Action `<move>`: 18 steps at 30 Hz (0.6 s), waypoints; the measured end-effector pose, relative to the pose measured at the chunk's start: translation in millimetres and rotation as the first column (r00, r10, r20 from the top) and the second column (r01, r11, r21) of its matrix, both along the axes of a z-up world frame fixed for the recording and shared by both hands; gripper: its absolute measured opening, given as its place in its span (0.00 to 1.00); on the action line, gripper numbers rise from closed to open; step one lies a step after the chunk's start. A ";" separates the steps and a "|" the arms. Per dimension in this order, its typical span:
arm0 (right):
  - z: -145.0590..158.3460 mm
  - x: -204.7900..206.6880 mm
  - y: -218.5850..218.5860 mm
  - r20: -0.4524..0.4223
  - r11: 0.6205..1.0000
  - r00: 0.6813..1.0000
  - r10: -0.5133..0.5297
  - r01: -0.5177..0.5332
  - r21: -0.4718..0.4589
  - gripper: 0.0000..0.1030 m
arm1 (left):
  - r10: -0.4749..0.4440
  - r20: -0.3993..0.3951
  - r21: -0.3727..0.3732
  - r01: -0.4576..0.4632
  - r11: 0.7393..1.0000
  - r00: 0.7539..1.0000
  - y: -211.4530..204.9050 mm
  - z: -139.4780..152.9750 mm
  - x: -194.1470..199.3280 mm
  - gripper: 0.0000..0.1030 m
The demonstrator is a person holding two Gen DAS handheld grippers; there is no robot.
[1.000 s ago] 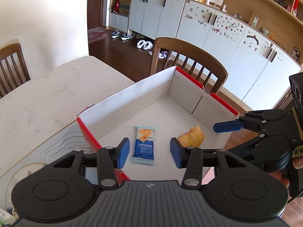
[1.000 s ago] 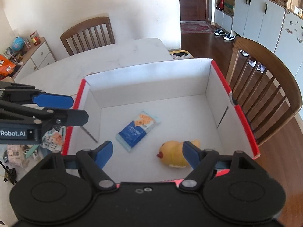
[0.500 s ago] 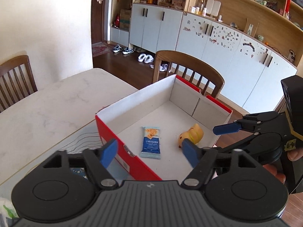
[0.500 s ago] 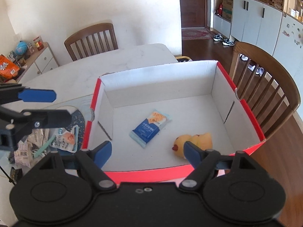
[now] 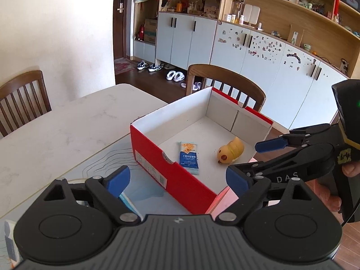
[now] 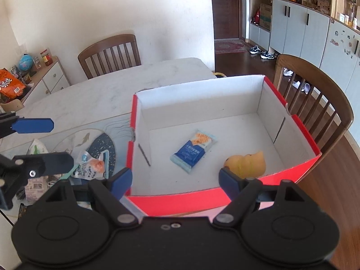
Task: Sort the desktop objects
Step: 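Withdraw both grippers from the box back toward the snack pile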
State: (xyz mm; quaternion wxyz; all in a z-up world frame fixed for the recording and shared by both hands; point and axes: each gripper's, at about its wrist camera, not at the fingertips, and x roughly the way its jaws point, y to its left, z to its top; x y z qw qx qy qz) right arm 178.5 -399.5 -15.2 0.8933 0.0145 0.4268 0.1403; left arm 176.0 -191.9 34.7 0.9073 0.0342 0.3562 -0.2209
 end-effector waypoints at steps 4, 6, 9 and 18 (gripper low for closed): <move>0.7 -7.7 10.2 0.005 1.000 1.000 -0.004 0.004 -0.002 0.82 | -0.002 0.015 -0.005 0.002 1.000 1.000 10.9 0.3 -13.7 0.96; 1.0 -11.0 16.5 0.011 1.000 1.000 -0.001 0.001 -0.002 0.82 | 0.001 0.025 -0.009 0.000 1.000 1.000 16.3 0.9 -20.1 1.00; 1.0 -15.6 27.2 0.025 1.000 1.000 0.005 -0.005 -0.012 0.82 | 0.012 0.026 -0.022 -0.012 1.000 1.000 27.5 0.5 -27.7 1.00; -0.5 -23.7 59.6 0.043 1.000 0.999 0.017 -0.017 -0.003 0.82 | 0.071 0.040 -0.051 -0.069 0.996 0.997 66.1 -4.7 -50.5 1.00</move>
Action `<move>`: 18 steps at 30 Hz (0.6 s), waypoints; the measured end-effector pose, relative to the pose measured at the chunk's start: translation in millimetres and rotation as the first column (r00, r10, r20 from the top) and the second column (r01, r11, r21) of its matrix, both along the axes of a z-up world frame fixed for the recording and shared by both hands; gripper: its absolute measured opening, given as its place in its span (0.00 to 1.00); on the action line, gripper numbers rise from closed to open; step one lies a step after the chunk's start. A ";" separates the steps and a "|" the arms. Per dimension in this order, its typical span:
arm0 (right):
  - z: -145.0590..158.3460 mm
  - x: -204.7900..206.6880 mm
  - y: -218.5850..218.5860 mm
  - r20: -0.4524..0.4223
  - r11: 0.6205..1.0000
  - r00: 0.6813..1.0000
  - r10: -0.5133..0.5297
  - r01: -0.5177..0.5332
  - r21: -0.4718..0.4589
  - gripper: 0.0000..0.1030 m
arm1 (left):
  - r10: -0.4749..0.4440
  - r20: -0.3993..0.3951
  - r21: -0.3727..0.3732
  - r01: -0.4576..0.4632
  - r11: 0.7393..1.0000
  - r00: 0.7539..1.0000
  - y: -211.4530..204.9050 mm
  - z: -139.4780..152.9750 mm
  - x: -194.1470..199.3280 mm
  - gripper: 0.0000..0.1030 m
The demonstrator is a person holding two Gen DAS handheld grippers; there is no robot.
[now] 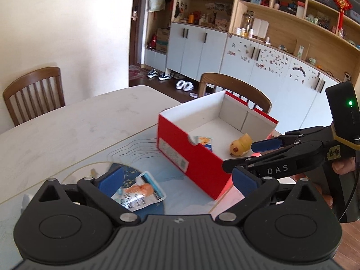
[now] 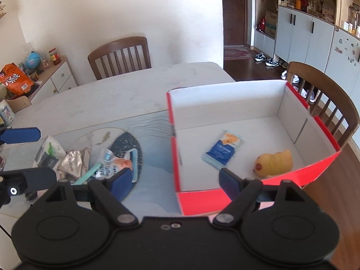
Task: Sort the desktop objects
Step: 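Withdraw both grippers from the box back toward the snack pile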
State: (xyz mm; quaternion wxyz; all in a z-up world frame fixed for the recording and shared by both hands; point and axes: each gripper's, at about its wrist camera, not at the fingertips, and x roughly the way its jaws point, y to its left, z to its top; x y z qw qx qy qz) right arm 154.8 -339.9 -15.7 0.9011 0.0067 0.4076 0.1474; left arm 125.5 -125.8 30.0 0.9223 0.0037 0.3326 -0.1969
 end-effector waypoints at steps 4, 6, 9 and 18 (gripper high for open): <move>-2.2 -2.5 16.7 0.007 1.000 1.000 0.017 -0.017 -0.002 0.82 | 0.024 -0.001 -0.016 -0.024 1.000 1.000 14.5 -2.7 -10.0 1.00; -3.5 -4.2 26.4 0.011 1.000 1.000 0.028 -0.028 -0.007 0.82 | 0.035 0.005 -0.012 -0.035 0.999 0.999 21.8 -4.8 -16.6 1.00; -5.9 -7.2 40.5 0.016 0.999 0.999 0.047 -0.047 -0.014 0.82 | 0.055 0.019 -0.003 -0.055 0.999 0.998 30.6 -7.9 -25.1 1.00; -13.5 -9.5 72.6 0.031 0.995 0.995 0.092 -0.091 -0.039 0.82 | 0.136 0.043 -0.018 -0.136 0.991 0.990 63.5 -23.8 -48.2 1.00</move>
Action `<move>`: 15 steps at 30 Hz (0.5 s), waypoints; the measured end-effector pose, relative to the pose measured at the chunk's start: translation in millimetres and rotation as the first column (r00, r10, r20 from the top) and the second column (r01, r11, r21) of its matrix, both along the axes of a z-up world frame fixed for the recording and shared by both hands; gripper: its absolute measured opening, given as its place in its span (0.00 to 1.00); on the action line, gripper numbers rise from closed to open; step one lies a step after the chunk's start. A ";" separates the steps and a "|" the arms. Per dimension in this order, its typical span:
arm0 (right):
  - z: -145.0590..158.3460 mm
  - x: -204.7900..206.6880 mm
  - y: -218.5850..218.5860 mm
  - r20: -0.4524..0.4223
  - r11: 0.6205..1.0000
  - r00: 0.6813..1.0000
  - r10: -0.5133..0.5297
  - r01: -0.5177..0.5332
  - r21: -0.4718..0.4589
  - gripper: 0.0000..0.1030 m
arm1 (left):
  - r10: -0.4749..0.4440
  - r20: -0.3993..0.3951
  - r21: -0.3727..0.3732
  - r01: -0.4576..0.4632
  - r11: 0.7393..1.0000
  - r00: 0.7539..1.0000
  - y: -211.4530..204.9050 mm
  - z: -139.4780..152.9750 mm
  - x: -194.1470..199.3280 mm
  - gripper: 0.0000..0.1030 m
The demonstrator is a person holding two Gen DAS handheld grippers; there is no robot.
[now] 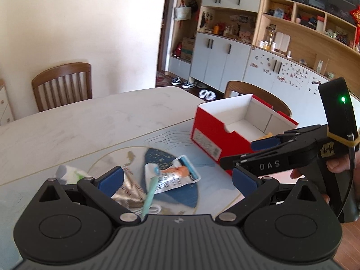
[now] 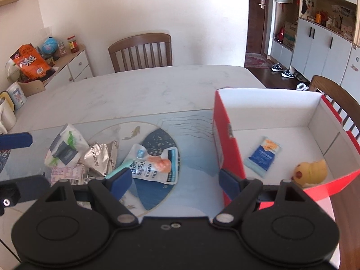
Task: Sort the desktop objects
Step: 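Withdraw both grippers from the box back toward the snack pile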
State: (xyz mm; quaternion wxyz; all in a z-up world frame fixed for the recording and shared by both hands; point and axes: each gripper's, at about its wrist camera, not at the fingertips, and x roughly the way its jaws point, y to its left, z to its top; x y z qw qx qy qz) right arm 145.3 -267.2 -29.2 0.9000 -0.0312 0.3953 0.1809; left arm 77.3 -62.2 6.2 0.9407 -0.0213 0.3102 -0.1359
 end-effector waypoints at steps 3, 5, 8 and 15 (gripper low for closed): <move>-3.3 0.4 8.9 0.007 1.000 1.000 0.011 -0.011 -0.005 0.82 | 0.035 -0.003 0.000 -0.035 0.999 0.999 11.1 -7.1 -7.1 1.00; -5.1 0.8 12.4 0.008 1.000 1.000 0.019 -0.019 -0.002 0.82 | 0.050 -0.005 -0.002 -0.050 0.999 0.999 18.0 -11.2 -11.1 1.00; -7.6 1.9 18.6 0.010 1.000 1.000 0.029 -0.029 -0.004 0.82 | 0.070 -0.009 0.011 -0.069 0.998 0.998 26.5 -16.8 -15.2 1.00; -13.2 1.7 36.4 0.016 0.998 0.998 0.063 -0.063 -0.021 0.82 | 0.113 -0.015 0.044 -0.112 0.993 0.993 44.2 -31.1 -28.4 1.00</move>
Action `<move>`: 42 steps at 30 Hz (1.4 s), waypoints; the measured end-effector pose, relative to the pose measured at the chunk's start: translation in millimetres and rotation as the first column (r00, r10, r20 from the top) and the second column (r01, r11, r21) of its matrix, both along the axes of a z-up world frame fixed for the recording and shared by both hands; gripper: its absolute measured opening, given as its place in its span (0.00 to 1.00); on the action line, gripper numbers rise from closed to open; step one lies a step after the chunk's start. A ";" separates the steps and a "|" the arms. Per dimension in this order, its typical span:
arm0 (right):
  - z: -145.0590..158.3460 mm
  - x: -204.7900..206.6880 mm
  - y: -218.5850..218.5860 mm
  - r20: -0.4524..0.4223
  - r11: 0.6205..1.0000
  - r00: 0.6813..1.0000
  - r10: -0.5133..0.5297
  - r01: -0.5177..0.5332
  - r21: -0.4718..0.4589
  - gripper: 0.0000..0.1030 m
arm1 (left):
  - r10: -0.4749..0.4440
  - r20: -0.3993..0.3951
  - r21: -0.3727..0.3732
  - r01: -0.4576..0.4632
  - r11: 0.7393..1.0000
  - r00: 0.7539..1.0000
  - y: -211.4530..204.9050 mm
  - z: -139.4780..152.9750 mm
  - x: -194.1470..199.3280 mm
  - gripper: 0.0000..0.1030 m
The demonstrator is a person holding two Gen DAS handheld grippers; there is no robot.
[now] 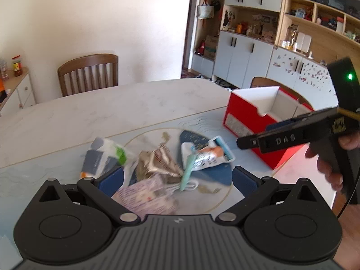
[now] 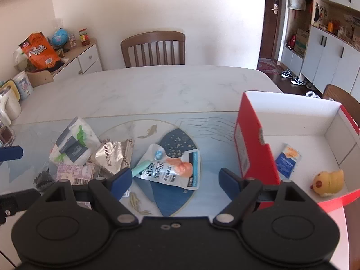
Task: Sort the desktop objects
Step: 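Withdraw both grippers from the box back toward the snack pile, then grasp the teal toothbrush with the right gripper while the left grasps the black snack bag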
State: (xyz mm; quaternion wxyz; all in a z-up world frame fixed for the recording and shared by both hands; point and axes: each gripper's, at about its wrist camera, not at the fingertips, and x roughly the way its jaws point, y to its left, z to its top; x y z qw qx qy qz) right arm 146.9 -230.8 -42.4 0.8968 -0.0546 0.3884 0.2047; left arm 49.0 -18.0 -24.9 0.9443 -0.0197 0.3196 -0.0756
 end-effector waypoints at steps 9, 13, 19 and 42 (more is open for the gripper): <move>-10.0 0.3 21.2 -0.007 0.999 0.999 0.042 -0.042 0.002 0.82 | 0.046 -0.057 0.028 -0.045 0.999 0.997 14.6 -28.2 -14.9 1.00; -14.4 1.4 28.1 -0.001 0.999 0.999 0.041 -0.041 -0.003 0.82 | 0.070 -0.093 0.034 -0.067 0.997 0.993 20.2 -43.5 -18.5 1.00; -23.1 4.8 38.3 -0.001 0.999 0.999 0.037 -0.037 -0.015 0.82 | 0.101 -0.151 0.032 -0.098 0.995 0.983 24.0 -65.7 -19.0 1.00; -76.1 35.2 74.0 -0.081 0.999 0.996 -0.044 0.042 -0.031 0.68 | 0.165 -0.202 0.079 -0.152 0.985 0.965 17.8 -95.4 -13.2 0.94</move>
